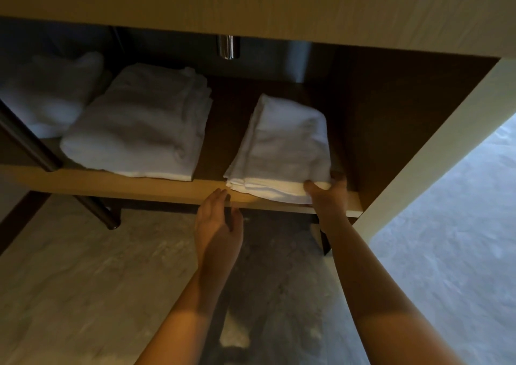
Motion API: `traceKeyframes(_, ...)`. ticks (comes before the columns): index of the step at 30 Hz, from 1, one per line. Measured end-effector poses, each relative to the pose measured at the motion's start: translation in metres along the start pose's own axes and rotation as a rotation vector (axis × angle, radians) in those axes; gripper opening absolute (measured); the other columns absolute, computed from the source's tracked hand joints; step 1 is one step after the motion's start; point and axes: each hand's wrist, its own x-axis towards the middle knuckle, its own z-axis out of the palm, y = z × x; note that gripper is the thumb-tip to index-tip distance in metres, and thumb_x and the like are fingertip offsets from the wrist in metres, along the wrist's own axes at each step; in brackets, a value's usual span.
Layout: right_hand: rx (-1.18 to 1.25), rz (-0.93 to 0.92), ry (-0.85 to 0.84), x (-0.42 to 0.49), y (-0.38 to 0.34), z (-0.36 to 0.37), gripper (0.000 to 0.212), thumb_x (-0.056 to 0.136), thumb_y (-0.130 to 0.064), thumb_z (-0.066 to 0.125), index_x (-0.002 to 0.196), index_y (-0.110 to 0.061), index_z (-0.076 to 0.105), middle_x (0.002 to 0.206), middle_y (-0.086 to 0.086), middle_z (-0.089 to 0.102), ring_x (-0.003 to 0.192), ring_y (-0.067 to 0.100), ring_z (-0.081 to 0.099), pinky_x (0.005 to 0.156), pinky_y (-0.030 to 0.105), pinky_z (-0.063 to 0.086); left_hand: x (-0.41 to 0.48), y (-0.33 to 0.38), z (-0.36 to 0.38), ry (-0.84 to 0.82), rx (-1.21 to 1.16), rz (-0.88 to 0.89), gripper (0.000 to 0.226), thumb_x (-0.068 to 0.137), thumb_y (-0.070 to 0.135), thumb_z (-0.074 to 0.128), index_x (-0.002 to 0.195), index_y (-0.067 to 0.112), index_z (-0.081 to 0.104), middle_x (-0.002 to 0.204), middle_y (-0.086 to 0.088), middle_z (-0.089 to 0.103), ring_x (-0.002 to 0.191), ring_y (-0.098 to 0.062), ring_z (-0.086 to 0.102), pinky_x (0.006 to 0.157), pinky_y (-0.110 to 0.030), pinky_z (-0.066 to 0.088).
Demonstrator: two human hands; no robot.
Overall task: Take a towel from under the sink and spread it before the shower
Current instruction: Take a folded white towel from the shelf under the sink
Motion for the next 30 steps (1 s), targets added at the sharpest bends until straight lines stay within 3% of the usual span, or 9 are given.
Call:
traceKeyframes(6,-0.004,-0.013,0.045,-0.032,-0.005,-0.009,0.057,0.077,-0.019,0.071,0.125,-0.011,0.040,0.105,0.004,0.048,0.092,0.019,0.047,0.075,0.035,0.040,-0.013,0.012,-0.030,-0.020,0.022,-0.078,0.035,0.088,0.014,0.056,0.122,0.006,0.053,0.120,-0.015,0.060,0.112,-0.021,0.053,0.092,-0.030,0.038)
traceKeyframes(11,0.057,0.021,0.073,-0.087,-0.046,-0.035,0.055,0.078,-0.021,0.070,0.124,-0.014,0.042,0.107,-0.002,0.048,0.093,0.016,0.049,0.078,0.031,0.041,-0.021,0.062,-0.088,-0.061,0.082,-0.214,0.036,0.081,0.008,0.060,0.115,-0.003,0.057,0.113,-0.025,0.062,0.102,-0.039,0.060,0.090,-0.041,0.043)
traceKeyframes(14,0.087,0.022,0.074,-0.125,-0.075,-0.049,0.050,0.079,-0.016,0.068,0.122,-0.011,0.045,0.105,0.000,0.052,0.084,0.012,0.053,0.069,0.018,0.041,-0.018,0.099,-0.134,-0.090,0.109,-0.223,0.040,0.086,0.022,0.050,0.114,-0.005,0.057,0.113,-0.024,0.062,0.103,-0.037,0.060,0.092,-0.039,0.043)
traceKeyframes(17,0.058,0.130,0.079,-0.161,-0.105,-0.067,0.045,0.079,-0.013,0.069,0.119,-0.010,0.049,0.101,0.003,0.053,0.090,0.020,0.054,0.073,0.024,0.042,-0.009,0.142,-0.178,-0.121,0.069,-0.367,0.045,0.083,0.023,0.045,0.122,0.003,0.052,0.121,-0.020,0.059,0.114,-0.034,0.052,0.096,-0.041,0.040)
traceKeyframes(22,0.080,0.220,-0.001,-0.213,-0.150,-0.100,0.046,0.078,-0.007,0.068,0.120,-0.014,0.050,0.104,0.006,0.058,0.093,0.022,0.056,0.080,0.036,0.048,0.000,0.205,-0.234,-0.142,0.087,-0.464,0.044,0.086,0.022,0.044,0.126,0.004,0.049,0.130,-0.017,0.053,0.123,-0.032,0.046,0.100,-0.040,0.035)
traceKeyframes(30,-0.099,0.195,-0.240,-0.268,-0.238,-0.144,0.044,0.081,-0.010,0.064,0.123,-0.013,0.049,0.117,0.007,0.055,0.101,0.020,0.051,0.083,0.031,0.044,0.018,0.298,-0.312,-0.169,0.074,-0.540,0.047,0.081,0.019,0.046,0.123,-0.001,0.052,0.127,-0.022,0.055,0.119,-0.035,0.049,0.100,-0.045,0.038)
